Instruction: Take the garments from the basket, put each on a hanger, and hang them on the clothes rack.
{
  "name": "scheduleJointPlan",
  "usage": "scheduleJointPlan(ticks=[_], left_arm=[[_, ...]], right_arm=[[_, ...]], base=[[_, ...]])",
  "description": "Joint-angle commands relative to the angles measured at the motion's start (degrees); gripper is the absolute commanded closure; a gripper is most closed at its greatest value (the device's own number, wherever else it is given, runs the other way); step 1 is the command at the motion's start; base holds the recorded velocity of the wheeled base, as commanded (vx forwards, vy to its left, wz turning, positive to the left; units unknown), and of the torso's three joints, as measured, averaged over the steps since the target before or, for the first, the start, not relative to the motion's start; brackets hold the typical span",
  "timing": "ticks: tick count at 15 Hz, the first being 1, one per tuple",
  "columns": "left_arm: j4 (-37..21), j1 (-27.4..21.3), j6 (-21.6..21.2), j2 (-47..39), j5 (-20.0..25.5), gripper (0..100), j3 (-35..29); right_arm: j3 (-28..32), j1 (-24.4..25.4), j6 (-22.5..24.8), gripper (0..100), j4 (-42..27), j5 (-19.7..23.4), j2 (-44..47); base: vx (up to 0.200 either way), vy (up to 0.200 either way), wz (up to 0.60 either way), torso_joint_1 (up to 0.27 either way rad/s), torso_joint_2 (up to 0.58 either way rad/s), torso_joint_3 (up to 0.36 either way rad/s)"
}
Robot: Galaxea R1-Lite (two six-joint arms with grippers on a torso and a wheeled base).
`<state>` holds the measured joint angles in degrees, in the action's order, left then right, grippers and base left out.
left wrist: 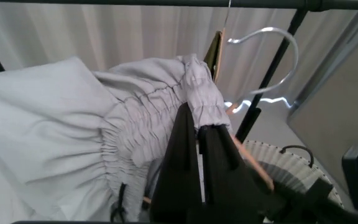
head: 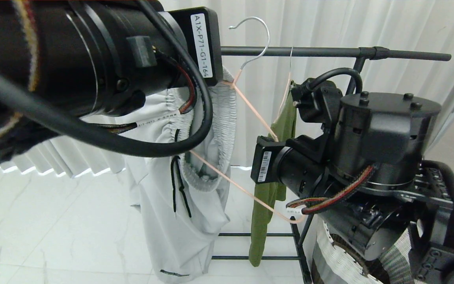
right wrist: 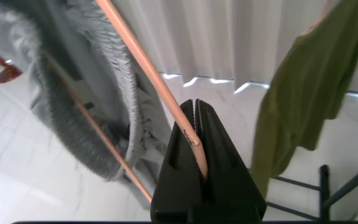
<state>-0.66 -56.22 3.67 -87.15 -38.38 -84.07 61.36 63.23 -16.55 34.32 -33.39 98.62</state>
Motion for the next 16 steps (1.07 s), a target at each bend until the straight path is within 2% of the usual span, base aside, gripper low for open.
scheduleJointPlan(ticks=[1,4,10,13,16], left_arm=[[0.0,0.1,0.0,1.2,0.5,100,1.1],[-0.1,0.0,-0.3,2.8,4.7,100,4.0],[0.3,-1.2,-0.4,3.0,4.8,100,6.5],[0.4,-2.3,-1.6,2.9,4.8,100,8.1],[0.4,-2.6,-1.6,2.9,4.8,100,9.6]], right_arm=[[0.1,-1.5,0.6,100,0.0,0.2,-1.2],[0.2,-2.0,1.1,100,0.2,0.0,-2.4],[0.3,-2.9,4.3,100,0.5,-0.1,-4.8],[-0.2,-2.9,6.8,100,4.7,-0.3,-4.8],[0.2,-2.9,8.8,100,5.3,-0.1,-4.9]], base=[[0.0,0.0,0.0,0.0,0.0,0.0],[0.0,0.0,0.0,0.0,0.0,0.0],[0.0,0.0,0.0,0.0,0.0,0.0],[0.0,0.0,0.0,0.0,0.0,0.0],[0.0,0.0,0.0,0.0,0.0,0.0]])
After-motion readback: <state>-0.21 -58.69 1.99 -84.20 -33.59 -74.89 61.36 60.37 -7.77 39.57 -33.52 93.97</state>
